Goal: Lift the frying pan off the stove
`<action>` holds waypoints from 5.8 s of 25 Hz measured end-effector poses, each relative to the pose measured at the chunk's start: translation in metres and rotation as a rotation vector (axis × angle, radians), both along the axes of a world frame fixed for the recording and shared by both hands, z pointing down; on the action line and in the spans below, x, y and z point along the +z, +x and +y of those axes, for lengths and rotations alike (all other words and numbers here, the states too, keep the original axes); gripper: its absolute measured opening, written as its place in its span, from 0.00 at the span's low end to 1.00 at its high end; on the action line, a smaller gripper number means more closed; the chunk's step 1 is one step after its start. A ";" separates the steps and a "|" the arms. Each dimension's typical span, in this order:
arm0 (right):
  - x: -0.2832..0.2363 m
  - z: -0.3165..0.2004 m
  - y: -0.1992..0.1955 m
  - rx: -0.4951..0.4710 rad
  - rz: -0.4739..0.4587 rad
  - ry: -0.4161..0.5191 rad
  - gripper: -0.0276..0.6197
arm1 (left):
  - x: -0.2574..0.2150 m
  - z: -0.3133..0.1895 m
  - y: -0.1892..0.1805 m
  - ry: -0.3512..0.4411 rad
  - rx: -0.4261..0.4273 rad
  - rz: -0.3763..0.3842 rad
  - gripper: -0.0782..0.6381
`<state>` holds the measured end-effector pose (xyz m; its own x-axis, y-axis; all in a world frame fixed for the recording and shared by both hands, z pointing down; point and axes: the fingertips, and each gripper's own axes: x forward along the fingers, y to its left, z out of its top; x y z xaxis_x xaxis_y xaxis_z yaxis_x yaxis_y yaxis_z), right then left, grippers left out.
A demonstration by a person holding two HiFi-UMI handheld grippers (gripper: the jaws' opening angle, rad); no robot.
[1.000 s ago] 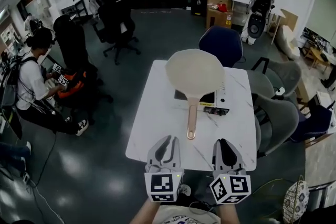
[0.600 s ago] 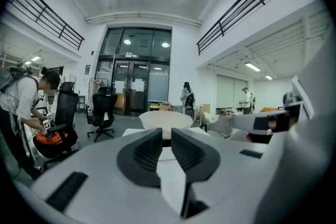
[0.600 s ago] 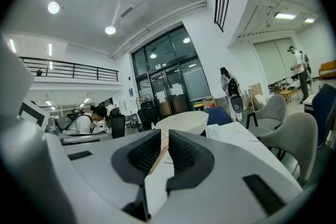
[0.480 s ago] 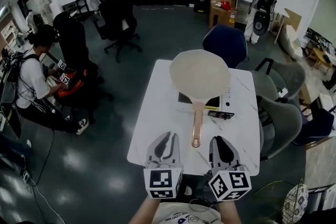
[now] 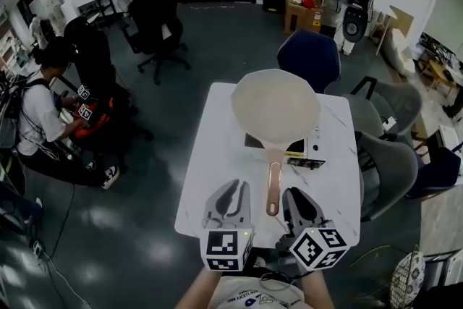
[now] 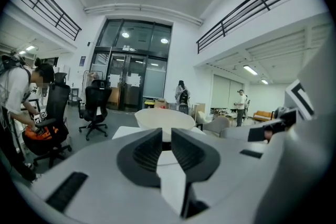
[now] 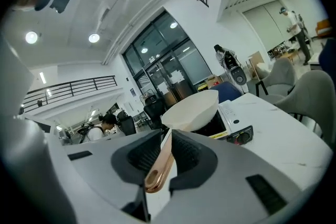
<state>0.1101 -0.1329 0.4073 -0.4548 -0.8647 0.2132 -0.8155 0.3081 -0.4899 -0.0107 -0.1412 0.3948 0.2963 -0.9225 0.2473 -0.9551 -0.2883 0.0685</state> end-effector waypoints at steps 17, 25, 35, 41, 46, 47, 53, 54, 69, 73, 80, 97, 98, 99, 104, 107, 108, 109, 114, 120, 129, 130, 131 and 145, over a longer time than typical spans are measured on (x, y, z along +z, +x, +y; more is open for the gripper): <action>0.043 -0.019 -0.010 -0.027 -0.269 -0.208 0.22 | 0.033 -0.032 0.001 -0.075 0.046 0.011 0.19; 0.049 -0.021 -0.029 -0.099 -0.405 -0.268 0.27 | 0.040 -0.039 -0.004 -0.095 0.034 0.012 0.19; 0.054 -0.022 -0.043 -0.159 -0.579 -0.330 0.27 | 0.051 -0.040 -0.008 -0.125 0.023 0.021 0.19; 0.057 -0.019 -0.049 -0.220 -0.596 -0.355 0.27 | 0.050 -0.044 -0.008 -0.108 0.034 -0.020 0.19; 0.056 -0.021 -0.051 -0.238 -0.641 -0.357 0.27 | 0.052 -0.047 -0.008 -0.126 0.035 0.004 0.19; 0.056 -0.021 -0.051 -0.239 -0.653 -0.360 0.27 | 0.052 -0.047 -0.008 -0.124 0.040 0.000 0.19; 0.058 -0.020 -0.052 -0.240 -0.710 -0.391 0.25 | 0.054 -0.053 -0.006 -0.137 0.050 0.022 0.19; 0.058 -0.020 -0.052 -0.242 -0.717 -0.393 0.24 | 0.055 -0.055 -0.006 -0.140 0.053 0.024 0.19; 0.061 -0.020 -0.053 -0.292 -0.712 -0.415 0.24 | 0.066 -0.075 0.023 -0.261 0.184 0.225 0.19; 0.060 -0.020 -0.050 -0.297 -0.697 -0.423 0.24 | 0.070 -0.077 0.032 -0.337 0.227 0.324 0.19; 0.060 -0.019 -0.052 -0.316 -0.688 -0.430 0.24 | 0.072 -0.083 0.043 -0.423 0.289 0.467 0.20; 0.060 -0.019 -0.054 -0.351 -0.654 -0.454 0.24 | 0.074 -0.099 0.058 -0.540 0.385 0.623 0.29; 0.060 -0.019 -0.055 -0.358 -0.653 -0.457 0.24 | 0.075 -0.099 0.059 -0.552 0.395 0.631 0.31; 0.060 -0.019 -0.055 -0.363 -0.651 -0.461 0.24 | 0.075 -0.099 0.061 -0.563 0.399 0.643 0.32; 0.061 -0.018 -0.054 -0.391 -0.642 -0.481 0.24 | 0.079 -0.106 0.066 -0.599 0.386 0.734 0.33; 0.061 -0.018 -0.056 -0.415 -0.633 -0.489 0.24 | 0.077 -0.112 0.069 -0.639 0.392 0.845 0.33; 0.061 -0.018 -0.057 -0.422 -0.631 -0.492 0.24 | 0.077 -0.113 0.070 -0.653 0.395 0.872 0.33; 0.061 -0.018 -0.057 -0.429 -0.630 -0.494 0.24 | 0.077 -0.114 0.071 -0.664 0.399 0.886 0.33; 0.061 -0.018 -0.058 -0.456 -0.624 -0.508 0.24 | 0.081 -0.117 0.078 -0.693 0.441 0.847 0.33; 0.058 -0.019 -0.061 -0.471 -0.623 -0.516 0.24 | 0.082 -0.123 0.084 -0.707 0.456 0.857 0.33; 0.060 -0.018 -0.061 -0.488 -0.621 -0.522 0.24 | 0.088 -0.125 0.090 -0.764 0.508 0.904 0.35; 0.060 -0.018 -0.061 -0.488 -0.622 -0.522 0.24 | 0.088 -0.126 0.090 -0.771 0.513 0.904 0.36; 0.060 -0.018 -0.061 -0.488 -0.624 -0.522 0.24 | 0.088 -0.127 0.091 -0.776 0.516 0.903 0.36; 0.059 -0.017 -0.062 -0.507 -0.624 -0.529 0.24 | 0.090 -0.133 0.104 -0.800 0.555 0.902 0.37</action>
<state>0.0485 -0.1502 0.4660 -0.9117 -0.3951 0.1124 -0.1916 0.1667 -0.9672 0.0935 -0.2747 0.4853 0.9301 -0.3196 0.1810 -0.2547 -0.2062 0.9448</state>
